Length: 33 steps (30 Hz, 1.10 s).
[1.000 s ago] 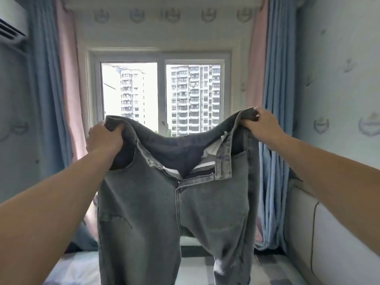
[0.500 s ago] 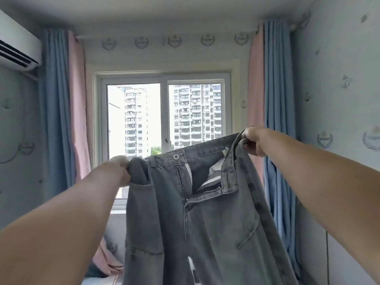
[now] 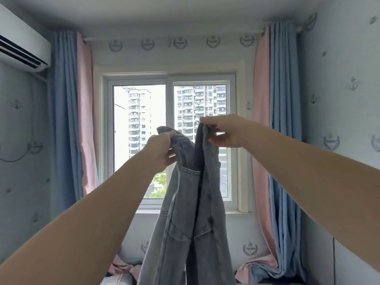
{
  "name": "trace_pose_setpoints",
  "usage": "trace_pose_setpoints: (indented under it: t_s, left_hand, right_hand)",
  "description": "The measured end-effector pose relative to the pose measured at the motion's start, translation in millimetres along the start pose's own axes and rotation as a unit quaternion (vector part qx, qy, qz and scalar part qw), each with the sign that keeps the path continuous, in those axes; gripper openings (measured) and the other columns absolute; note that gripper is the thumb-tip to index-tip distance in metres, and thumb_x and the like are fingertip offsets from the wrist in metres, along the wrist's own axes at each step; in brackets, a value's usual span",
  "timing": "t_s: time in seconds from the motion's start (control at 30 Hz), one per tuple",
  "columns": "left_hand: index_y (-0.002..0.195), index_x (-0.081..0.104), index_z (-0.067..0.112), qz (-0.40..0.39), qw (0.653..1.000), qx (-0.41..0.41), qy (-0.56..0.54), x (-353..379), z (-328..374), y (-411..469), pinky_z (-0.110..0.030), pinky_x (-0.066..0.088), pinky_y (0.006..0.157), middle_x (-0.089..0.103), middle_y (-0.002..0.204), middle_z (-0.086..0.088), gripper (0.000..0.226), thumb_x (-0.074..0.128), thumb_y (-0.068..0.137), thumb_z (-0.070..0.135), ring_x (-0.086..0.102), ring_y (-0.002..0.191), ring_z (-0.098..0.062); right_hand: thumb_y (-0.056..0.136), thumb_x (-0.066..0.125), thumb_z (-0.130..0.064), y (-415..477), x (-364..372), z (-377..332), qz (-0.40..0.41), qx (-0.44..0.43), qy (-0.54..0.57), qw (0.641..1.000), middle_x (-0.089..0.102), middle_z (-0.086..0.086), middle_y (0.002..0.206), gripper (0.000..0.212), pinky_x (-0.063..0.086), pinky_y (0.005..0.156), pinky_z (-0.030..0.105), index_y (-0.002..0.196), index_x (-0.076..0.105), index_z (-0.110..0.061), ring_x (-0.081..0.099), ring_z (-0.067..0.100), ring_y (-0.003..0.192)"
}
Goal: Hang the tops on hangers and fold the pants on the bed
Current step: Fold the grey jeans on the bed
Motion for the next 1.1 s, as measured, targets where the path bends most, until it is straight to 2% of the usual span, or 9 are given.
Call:
trace_pose_setpoints:
  t_s: [0.17, 0.37, 0.5, 0.63, 0.73, 0.83, 0.9, 0.97, 1.1]
  left_hand:
    - [0.103, 0.062, 0.009, -0.064, 0.997, 0.033, 0.032, 12.4, 12.7, -15.6, -0.030, 0.052, 0.062, 0.063, 0.087, -0.008, 0.013, 0.054, 0.093, 0.009, 0.062, 0.073, -0.020]
    - [0.124, 0.056, 0.010, -0.088, 0.990, 0.074, 0.085, -6.3, 18.7, -25.3, -0.054, 0.057, 0.091, 0.073, 0.109, -0.015, 0.068, 0.081, 0.060, 0.013, 0.073, 0.097, -0.032]
    - [0.112, 0.064, 0.007, -0.025, 0.990, 0.117, 0.075, -46.1, 29.6, -21.5, -0.059, 0.057, 0.088, 0.074, 0.105, -0.018, 0.041, 0.077, 0.073, 0.010, 0.072, 0.098, -0.037]
    - [0.112, 0.067, 0.010, -0.046, 0.994, 0.088, 0.052, -81.6, 40.7, -17.8, -0.051, 0.061, 0.079, 0.075, 0.105, -0.016, 0.024, 0.068, 0.091, 0.001, 0.073, 0.092, -0.033]
    - [0.112, 0.067, 0.010, -0.068, 0.995, 0.077, 0.015, -106.2, 56.9, -19.4, -0.041, 0.062, 0.065, 0.076, 0.102, -0.014, 0.022, 0.064, 0.093, 0.000, 0.075, 0.084, -0.030]
    - [0.118, 0.067, 0.009, -0.109, 0.993, 0.050, -0.017, -126.2, 71.4, -24.9, -0.041, 0.061, 0.065, 0.076, 0.105, -0.015, 0.026, 0.063, 0.093, 0.002, 0.075, 0.088, -0.032]
    - [0.119, 0.068, 0.010, -0.129, 0.991, 0.029, -0.016, -141.0, 77.5, -29.1, -0.045, 0.062, 0.070, 0.074, 0.109, -0.016, 0.027, 0.066, 0.092, 0.006, 0.074, 0.093, -0.034]
    - [0.119, 0.068, 0.010, -0.142, 0.990, 0.014, -0.005, -156.7, 80.7, -32.9, -0.045, 0.062, 0.071, 0.074, 0.110, -0.016, 0.027, 0.067, 0.092, 0.008, 0.074, 0.092, -0.033]
    - [0.123, 0.067, 0.008, -0.150, 0.989, 0.003, 0.019, -192.8, 90.2, -40.0, -0.041, 0.061, 0.066, 0.075, 0.108, -0.016, 0.032, 0.068, 0.090, 0.007, 0.074, 0.086, -0.031]
  right_hand:
    - [0.089, 0.074, -0.013, -8.1, 42.6, -23.1, -0.028, -0.042, -0.004, 0.999, 0.062, 0.004, 0.059, 0.020, 0.051, 0.055, 0.023, 0.071, 0.065, -0.008, 0.059, 0.011, 0.049]
    - [0.087, 0.074, -0.017, -16.2, 99.1, -54.8, -0.045, -0.099, -0.028, 0.994, 0.071, 0.004, 0.075, 0.010, 0.051, 0.055, 0.022, 0.083, 0.070, -0.009, 0.063, 0.012, 0.057]
    - [0.088, 0.074, -0.023, -22.1, 128.0, -63.8, -0.027, -0.117, -0.088, 0.989, 0.071, 0.003, 0.083, 0.023, 0.050, 0.068, 0.025, 0.097, 0.072, -0.003, 0.063, 0.013, 0.071]
    - [0.092, 0.070, -0.028, -30.2, 90.6, -79.4, 0.125, -0.199, -0.114, 0.965, 0.062, 0.003, 0.096, 0.021, 0.049, 0.076, 0.030, 0.100, 0.059, -0.011, 0.058, 0.017, 0.088]
    - [0.085, 0.071, -0.053, -40.3, 57.7, -53.3, 0.273, -0.196, -0.223, 0.915, 0.052, 0.003, 0.131, 0.058, 0.045, 0.098, 0.038, 0.125, 0.048, -0.017, 0.052, 0.020, 0.119]
    - [0.064, 0.073, -0.081, -30.7, 77.9, 30.4, 0.133, -0.023, -0.076, 0.988, 0.034, 0.003, 0.160, 0.112, 0.034, 0.114, 0.054, 0.153, 0.030, -0.028, 0.038, 0.029, 0.143]
    - [0.064, 0.073, -0.081, -38.6, 119.1, 68.4, -0.011, 0.069, 0.062, 0.996, 0.056, 0.006, 0.145, 0.100, 0.040, 0.110, 0.057, 0.144, 0.051, -0.026, 0.054, 0.033, 0.132]
    - [0.073, 0.069, -0.072, -49.4, 150.9, 72.1, -0.077, 0.057, 0.089, 0.991, 0.067, 0.011, 0.131, 0.078, 0.045, 0.108, 0.053, 0.131, 0.066, -0.019, 0.061, 0.034, 0.123]
    - [0.082, 0.074, -0.035, -58.2, 185.3, 42.2, -0.028, -0.003, 0.021, 0.999, 0.073, 0.016, 0.116, 0.054, 0.054, 0.094, 0.045, 0.125, 0.065, -0.004, 0.069, 0.030, 0.106]
Point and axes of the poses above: each hand's wrist, its own y-axis towards the middle knuckle, its own x-axis out of the palm, z = x × y, the point moved 10 cm from there along y, towards the middle knuckle
